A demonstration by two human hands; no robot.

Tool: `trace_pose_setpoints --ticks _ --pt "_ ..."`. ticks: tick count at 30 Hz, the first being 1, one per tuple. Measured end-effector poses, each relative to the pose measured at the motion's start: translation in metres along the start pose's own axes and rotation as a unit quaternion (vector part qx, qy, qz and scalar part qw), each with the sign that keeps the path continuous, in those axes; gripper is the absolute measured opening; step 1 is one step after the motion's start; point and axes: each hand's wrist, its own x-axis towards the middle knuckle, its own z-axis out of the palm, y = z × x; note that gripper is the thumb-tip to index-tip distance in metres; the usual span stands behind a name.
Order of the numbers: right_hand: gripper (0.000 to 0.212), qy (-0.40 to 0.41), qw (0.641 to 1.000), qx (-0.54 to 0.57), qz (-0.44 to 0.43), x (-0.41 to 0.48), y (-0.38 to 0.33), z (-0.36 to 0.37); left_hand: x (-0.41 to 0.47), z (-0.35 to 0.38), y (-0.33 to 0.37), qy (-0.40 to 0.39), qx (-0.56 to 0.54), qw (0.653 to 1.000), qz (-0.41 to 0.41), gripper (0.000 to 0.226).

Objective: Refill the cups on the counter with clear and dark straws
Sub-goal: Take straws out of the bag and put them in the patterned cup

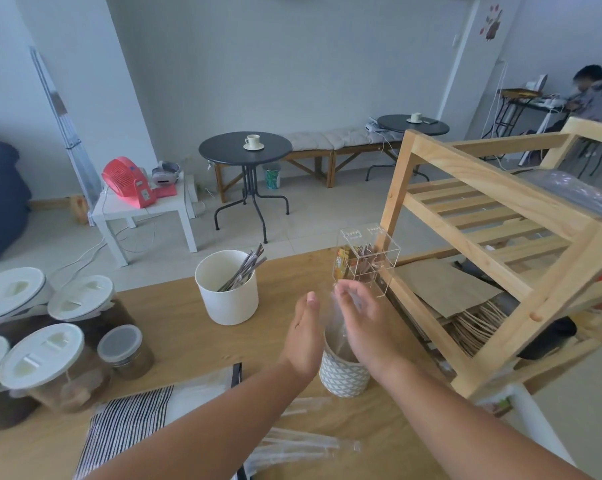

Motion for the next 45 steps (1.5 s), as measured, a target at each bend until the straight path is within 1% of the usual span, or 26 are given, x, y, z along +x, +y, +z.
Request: trace_pose_setpoints --ticks 2,5,7,8,10,12,14,15,16,17,18,19,20,21,22,24,25,27,29,30,32,34,37,39,42,45 --pt "0.042 -0.012 1.000 0.005 -0.005 -0.001 0.002 0.004 0.001 0.010 0.004 -0.019 -0.034 0.999 0.008 0.063" --pt "0.048 -0.032 0.999 0.022 -0.001 -0.003 0.002 0.002 -0.002 0.014 0.011 -0.047 -0.045 0.997 0.031 0.061" --pt "0.060 -0.030 0.999 0.009 -0.007 -0.004 0.002 -0.002 -0.003 0.012 0.014 -0.061 -0.052 0.996 0.048 0.057" --pt "0.066 -0.036 0.999 0.002 -0.008 -0.004 0.001 -0.003 -0.002 0.010 0.015 -0.083 -0.070 0.993 0.052 0.056" --pt "0.075 -0.060 0.998 0.010 0.000 -0.006 -0.004 -0.003 0.002 0.006 0.014 -0.124 -0.097 0.987 0.029 0.063" --pt "0.087 -0.062 0.998 -0.008 -0.008 -0.008 -0.008 -0.006 0.008 -0.002 0.013 -0.125 -0.054 0.990 0.040 0.072" --pt "0.101 -0.019 0.998 -0.043 -0.036 -0.010 -0.012 -0.013 0.013 -0.016 0.018 -0.104 -0.004 0.994 0.017 0.083" --pt "0.101 0.018 0.996 -0.059 -0.064 -0.012 -0.013 -0.019 0.016 -0.027 0.020 -0.094 -0.001 0.996 -0.002 0.089" --pt "0.095 0.059 0.988 -0.074 -0.118 -0.016 -0.012 -0.025 0.018 -0.040 0.020 -0.088 0.003 0.996 -0.012 0.094" --pt "0.088 0.092 0.971 -0.096 -0.200 -0.021 -0.011 -0.030 0.020 -0.055 0.018 -0.075 0.017 0.997 -0.017 0.094" --pt "0.083 0.106 0.943 -0.127 -0.290 -0.028 -0.008 -0.032 0.022 -0.070 0.015 -0.046 0.039 0.998 -0.016 0.088" --pt "0.080 0.095 0.910 -0.157 -0.372 -0.037 -0.003 -0.028 0.021 -0.085 0.010 -0.007 0.064 0.998 -0.018 0.069" --pt "0.077 0.064 0.881 -0.184 -0.430 -0.047 0.004 -0.021 0.021 -0.097 0.003 0.029 0.096 0.995 -0.029 0.051" --pt "0.074 0.017 0.861 -0.209 -0.463 -0.058 0.013 -0.009 0.020 -0.110 -0.007 0.062 0.129 0.989 -0.035 0.038" --pt "0.071 -0.043 0.847 -0.238 -0.474 -0.068 0.022 0.003 0.020 -0.121 -0.017 0.082 0.160 0.983 -0.045 0.030" --pt "0.069 -0.165 0.807 -0.336 -0.457 -0.081 0.040 0.031 0.015 -0.139 -0.034 0.091 0.240 0.964 -0.067 0.029" --pt "0.074 -0.218 0.784 -0.397 -0.425 -0.085 0.048 0.044 0.012 -0.146 -0.043 0.086 0.279 0.954 -0.070 0.029" --pt "0.094 -0.304 0.751 -0.496 -0.312 -0.086 0.060 0.070 0.003 -0.158 -0.055 0.068 0.330 0.939 -0.068 0.029" --pt "0.113 -0.374 0.728 -0.531 -0.219 -0.084 0.067 0.091 -0.006 -0.166 -0.063 0.046 0.353 0.932 -0.071 0.029" --pt "0.119 -0.391 0.725 -0.533 -0.192 -0.082 0.071 0.099 -0.009 -0.168 -0.066 0.034 0.366 0.927 -0.069 0.029" --pt "0.126 -0.402 0.734 -0.527 -0.150 -0.078 0.073 0.111 -0.016 -0.171 -0.072 0.003 0.400 0.914 -0.064 0.033" --pt "0.128 -0.407 0.739 -0.520 -0.136 -0.075 0.072 0.118 -0.024 -0.173 -0.078 -0.028 0.418 0.906 -0.065 0.035" --pt "0.120 -0.411 0.733 -0.519 -0.159 -0.071 0.070 0.129 -0.032 -0.176 -0.086 -0.046 0.436 0.898 -0.049 0.034" --pt "0.109 -0.408 0.729 -0.525 -0.162 -0.068 0.069 0.134 -0.036 -0.179 -0.088 -0.051 0.448 0.892 -0.034 0.040" --pt "0.077 -0.397 0.721 -0.543 -0.166 -0.069 0.068 0.138 -0.040 -0.183 -0.088 -0.059 0.452 0.890 -0.021 0.048" --pt "0.053 -0.382 0.720 -0.554 -0.170 -0.072 0.068 0.142 -0.043 -0.187 -0.089 -0.064 0.451 0.890 -0.009 0.049"
